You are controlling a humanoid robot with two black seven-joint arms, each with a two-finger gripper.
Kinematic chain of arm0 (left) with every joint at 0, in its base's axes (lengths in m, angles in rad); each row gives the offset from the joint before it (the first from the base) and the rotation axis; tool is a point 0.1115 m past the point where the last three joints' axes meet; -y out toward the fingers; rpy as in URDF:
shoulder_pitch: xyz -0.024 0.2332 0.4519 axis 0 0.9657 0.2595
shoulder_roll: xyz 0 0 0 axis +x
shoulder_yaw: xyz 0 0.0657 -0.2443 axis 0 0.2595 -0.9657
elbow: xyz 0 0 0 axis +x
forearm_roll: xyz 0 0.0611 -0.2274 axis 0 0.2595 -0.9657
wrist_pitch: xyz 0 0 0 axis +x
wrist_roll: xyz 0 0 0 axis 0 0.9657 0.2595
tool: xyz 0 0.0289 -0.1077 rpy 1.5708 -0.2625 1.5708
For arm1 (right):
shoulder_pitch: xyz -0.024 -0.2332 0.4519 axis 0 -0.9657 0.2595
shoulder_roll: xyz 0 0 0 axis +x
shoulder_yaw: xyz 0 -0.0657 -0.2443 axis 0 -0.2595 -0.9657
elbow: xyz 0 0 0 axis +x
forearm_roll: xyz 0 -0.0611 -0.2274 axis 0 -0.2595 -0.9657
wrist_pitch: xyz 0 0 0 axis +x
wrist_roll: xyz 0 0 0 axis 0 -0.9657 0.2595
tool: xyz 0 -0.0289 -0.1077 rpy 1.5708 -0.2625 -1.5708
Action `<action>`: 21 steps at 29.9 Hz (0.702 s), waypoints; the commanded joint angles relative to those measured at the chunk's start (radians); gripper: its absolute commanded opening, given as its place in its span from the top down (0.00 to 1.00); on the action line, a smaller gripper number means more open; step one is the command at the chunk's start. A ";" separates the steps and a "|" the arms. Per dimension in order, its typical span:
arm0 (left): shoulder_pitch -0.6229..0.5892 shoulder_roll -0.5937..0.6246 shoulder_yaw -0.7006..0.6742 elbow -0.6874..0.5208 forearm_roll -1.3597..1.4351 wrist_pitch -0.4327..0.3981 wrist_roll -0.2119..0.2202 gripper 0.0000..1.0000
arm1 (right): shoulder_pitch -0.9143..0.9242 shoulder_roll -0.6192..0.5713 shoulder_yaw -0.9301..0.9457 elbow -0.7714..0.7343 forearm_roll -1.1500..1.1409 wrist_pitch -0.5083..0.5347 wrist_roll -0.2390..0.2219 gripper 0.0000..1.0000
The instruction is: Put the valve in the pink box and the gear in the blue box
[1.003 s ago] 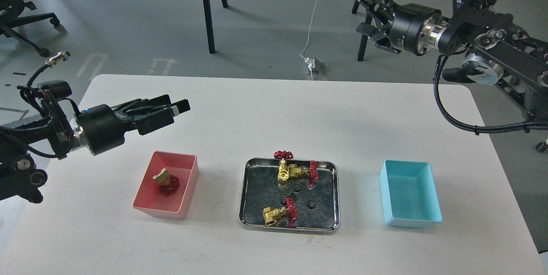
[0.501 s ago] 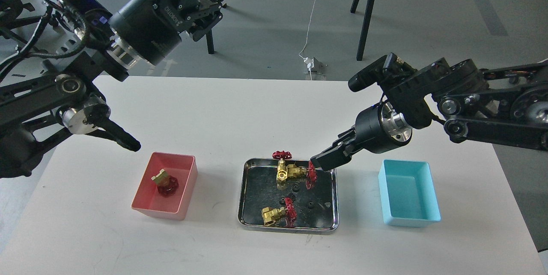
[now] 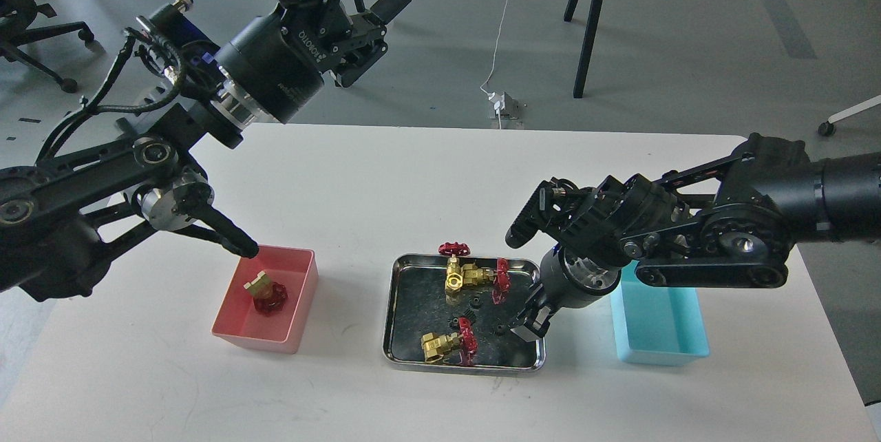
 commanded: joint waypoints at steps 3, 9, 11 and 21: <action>0.022 -0.032 0.000 0.020 0.003 0.000 0.000 0.10 | -0.040 0.045 0.000 -0.050 0.002 0.000 0.001 0.36; 0.025 -0.059 0.000 0.028 0.004 0.000 0.000 0.10 | -0.086 0.089 0.000 -0.106 0.002 0.000 0.001 0.37; 0.027 -0.061 0.000 0.029 0.004 0.000 0.000 0.10 | -0.093 0.091 0.000 -0.114 0.002 -0.012 0.001 0.37; 0.042 -0.062 0.000 0.038 0.006 0.000 0.000 0.09 | -0.129 0.137 0.000 -0.174 0.002 -0.085 0.005 0.38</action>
